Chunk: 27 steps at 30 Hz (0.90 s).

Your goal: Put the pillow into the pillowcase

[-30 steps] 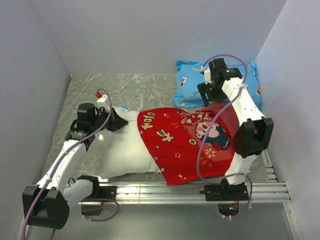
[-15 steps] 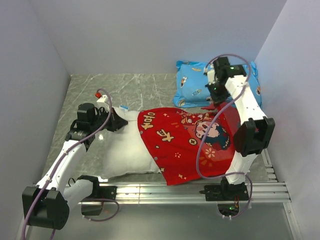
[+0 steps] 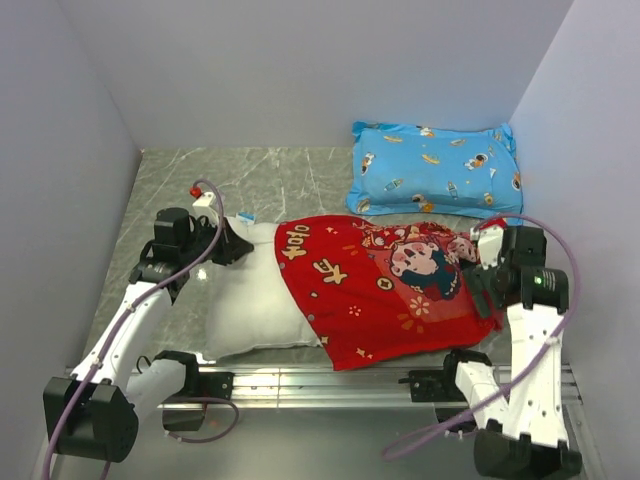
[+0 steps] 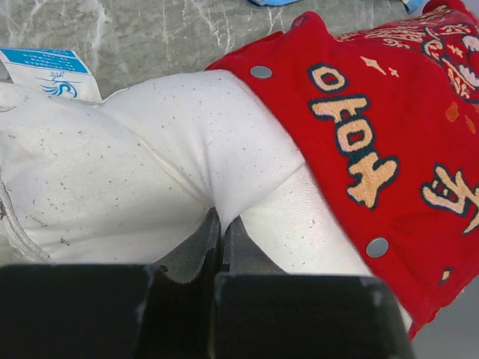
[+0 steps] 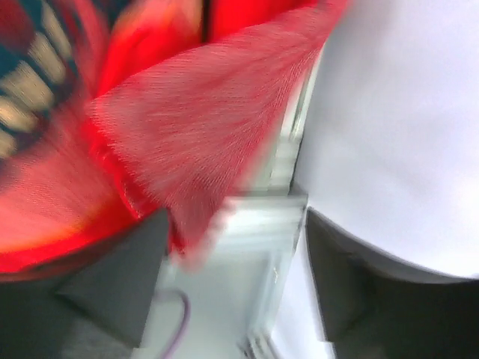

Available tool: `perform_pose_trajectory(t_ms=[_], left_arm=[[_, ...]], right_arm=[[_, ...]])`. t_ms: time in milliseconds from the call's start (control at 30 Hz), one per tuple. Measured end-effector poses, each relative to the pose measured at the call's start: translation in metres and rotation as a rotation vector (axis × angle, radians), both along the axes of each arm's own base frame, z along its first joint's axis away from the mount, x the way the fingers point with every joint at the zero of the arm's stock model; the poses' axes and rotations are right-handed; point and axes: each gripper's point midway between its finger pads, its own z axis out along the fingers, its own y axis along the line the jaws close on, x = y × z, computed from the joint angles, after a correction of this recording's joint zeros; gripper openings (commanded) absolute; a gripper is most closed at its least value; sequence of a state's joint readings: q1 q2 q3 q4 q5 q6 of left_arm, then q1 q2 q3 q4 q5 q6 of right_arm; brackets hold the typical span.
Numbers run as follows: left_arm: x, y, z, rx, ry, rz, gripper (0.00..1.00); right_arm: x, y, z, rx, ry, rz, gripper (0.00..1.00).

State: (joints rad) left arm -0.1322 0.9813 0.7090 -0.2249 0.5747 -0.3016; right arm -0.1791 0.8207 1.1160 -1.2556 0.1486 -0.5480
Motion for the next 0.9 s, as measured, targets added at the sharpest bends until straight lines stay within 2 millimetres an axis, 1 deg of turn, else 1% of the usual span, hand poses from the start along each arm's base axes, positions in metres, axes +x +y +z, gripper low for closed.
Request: perform_pose_trajectory(t_ms=[33, 67, 100, 133, 167, 200, 233, 300, 333, 367, 400, 433, 467, 500, 567, 600, 667, 700, 733, 767, 833, 867, 900], left_arm=[[-0.001, 0.001, -0.001, 0.004, 0.002, 0.0, 0.0], [-0.001, 0.001, -0.001, 0.01, 0.002, 0.0, 0.0], [-0.002, 0.002, -0.002, 0.015, 0.002, -0.001, 0.0], [-0.003, 0.002, -0.003, 0.022, 0.003, -0.003, 0.0], [-0.004, 0.003, -0.004, 0.027, 0.003, -0.004, 0.0], [-0.004, 0.003, -0.004, 0.032, 0.0, -0.007, 0.0], [-0.004, 0.004, -0.005, 0.039, -0.004, -0.01, 0.0], [-0.004, 0.004, -0.006, 0.048, -0.008, -0.014, 0.0], [-0.004, 0.004, -0.006, 0.053, -0.009, -0.016, 0.0], [-0.003, 0.005, -0.005, 0.057, -0.012, -0.019, 0.0], [-0.002, 0.005, -0.005, 0.06, -0.011, -0.018, 0.0], [-0.002, 0.005, -0.005, 0.062, -0.011, -0.019, 0.0], [-0.001, 0.005, -0.005, 0.062, -0.009, -0.018, 0.0], [-0.001, 0.005, -0.006, 0.063, -0.006, -0.018, 0.0], [-0.001, 0.005, -0.007, 0.063, -0.003, -0.018, 0.0], [-0.001, 0.005, -0.007, 0.063, -0.003, -0.018, 0.0], [-0.001, 0.005, -0.007, 0.062, -0.003, -0.018, 0.0], [-0.001, 0.005, -0.007, 0.061, -0.002, -0.019, 0.0], [-0.001, 0.005, -0.008, 0.06, 0.0, -0.021, 0.0], [-0.001, 0.004, -0.008, 0.059, 0.002, -0.023, 0.0], [-0.002, 0.004, -0.01, 0.056, 0.007, -0.027, 0.0], [-0.002, 0.003, -0.01, 0.053, 0.01, -0.033, 0.0], [-0.002, 0.003, -0.009, 0.049, 0.009, -0.038, 0.0]], right_arm=[[-0.012, -0.003, -0.015, -0.014, 0.077, 0.002, 0.95], [-0.019, -0.003, -0.021, -0.012, 0.127, 0.016, 0.95], [-0.018, -0.001, -0.018, 0.005, 0.147, 0.029, 0.96], [-0.009, 0.002, -0.009, 0.027, 0.134, 0.042, 0.96], [0.005, 0.007, 0.01, 0.055, 0.09, 0.062, 0.96], [0.025, 0.014, 0.035, 0.088, 0.022, 0.084, 0.94], [0.049, 0.021, 0.061, 0.117, -0.05, 0.11, 0.94], [0.094, 0.05, 0.106, 0.188, -0.176, 0.209, 0.94], [0.114, 0.071, 0.117, 0.228, -0.204, 0.273, 0.94], [0.124, 0.09, 0.121, 0.262, -0.207, 0.33, 0.94], [0.135, 0.113, 0.115, 0.297, -0.183, 0.389, 0.94], [0.142, 0.128, 0.102, 0.328, -0.133, 0.417, 0.95], [0.144, 0.154, 0.08, 0.357, -0.04, 0.476, 0.98], [0.144, 0.167, 0.062, 0.381, 0.03, 0.5, 0.98], [0.147, 0.187, 0.009, 0.414, 0.22, 0.51, 0.99], [0.144, 0.192, -0.018, 0.42, 0.314, 0.501, 1.0], [0.133, 0.197, -0.053, 0.432, 0.448, 0.485, 0.98], [0.127, 0.199, -0.063, 0.433, 0.489, 0.484, 0.88], [0.122, 0.202, -0.068, 0.434, 0.51, 0.493, 0.74], [0.116, 0.206, -0.068, 0.437, 0.52, 0.512, 0.47], [0.109, 0.213, -0.064, 0.447, 0.521, 0.552, 0.28], [0.108, 0.217, -0.061, 0.455, 0.52, 0.563, 0.13], [0.108, 0.219, -0.058, 0.464, 0.515, 0.574, 0.06]])
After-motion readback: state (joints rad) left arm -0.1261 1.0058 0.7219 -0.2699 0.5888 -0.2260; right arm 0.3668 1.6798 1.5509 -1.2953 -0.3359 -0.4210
